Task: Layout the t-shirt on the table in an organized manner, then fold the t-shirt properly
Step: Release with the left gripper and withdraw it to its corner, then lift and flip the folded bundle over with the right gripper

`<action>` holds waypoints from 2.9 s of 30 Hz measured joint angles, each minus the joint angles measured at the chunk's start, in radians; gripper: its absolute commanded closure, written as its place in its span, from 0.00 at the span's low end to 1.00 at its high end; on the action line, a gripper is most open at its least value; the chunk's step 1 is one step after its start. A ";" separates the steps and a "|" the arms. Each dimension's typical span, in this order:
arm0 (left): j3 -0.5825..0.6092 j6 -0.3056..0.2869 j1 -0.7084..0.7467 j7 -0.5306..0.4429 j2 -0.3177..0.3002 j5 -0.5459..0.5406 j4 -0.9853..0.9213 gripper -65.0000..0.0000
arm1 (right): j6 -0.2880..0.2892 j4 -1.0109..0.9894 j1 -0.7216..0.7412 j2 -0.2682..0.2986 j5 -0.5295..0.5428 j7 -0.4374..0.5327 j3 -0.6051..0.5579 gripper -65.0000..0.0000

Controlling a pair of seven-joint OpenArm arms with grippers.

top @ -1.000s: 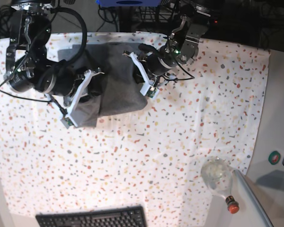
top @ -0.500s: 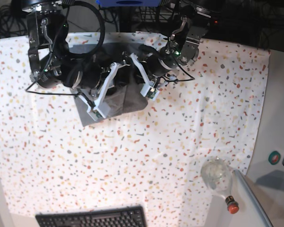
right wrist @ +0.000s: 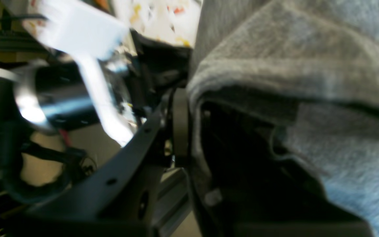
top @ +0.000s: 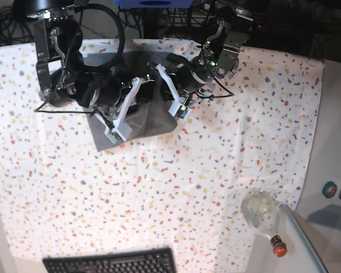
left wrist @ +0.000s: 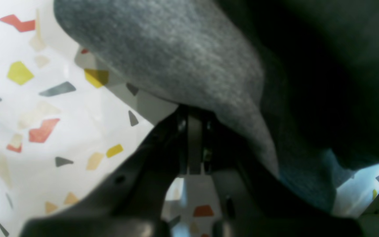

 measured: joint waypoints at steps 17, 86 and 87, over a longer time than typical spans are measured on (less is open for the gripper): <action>-0.007 0.067 0.083 0.000 -0.100 -0.002 0.105 1.00 | -0.001 -0.068 0.012 0.000 0.001 0.082 0.000 1.00; -0.900 -0.050 0.307 0.225 -0.196 -0.214 0.260 1.00 | -0.444 0.202 0.011 0.224 0.007 0.269 -0.235 1.00; -0.921 -0.082 0.305 0.227 -0.197 -0.211 0.244 1.00 | -0.447 0.174 0.005 0.223 0.006 0.293 -0.208 1.00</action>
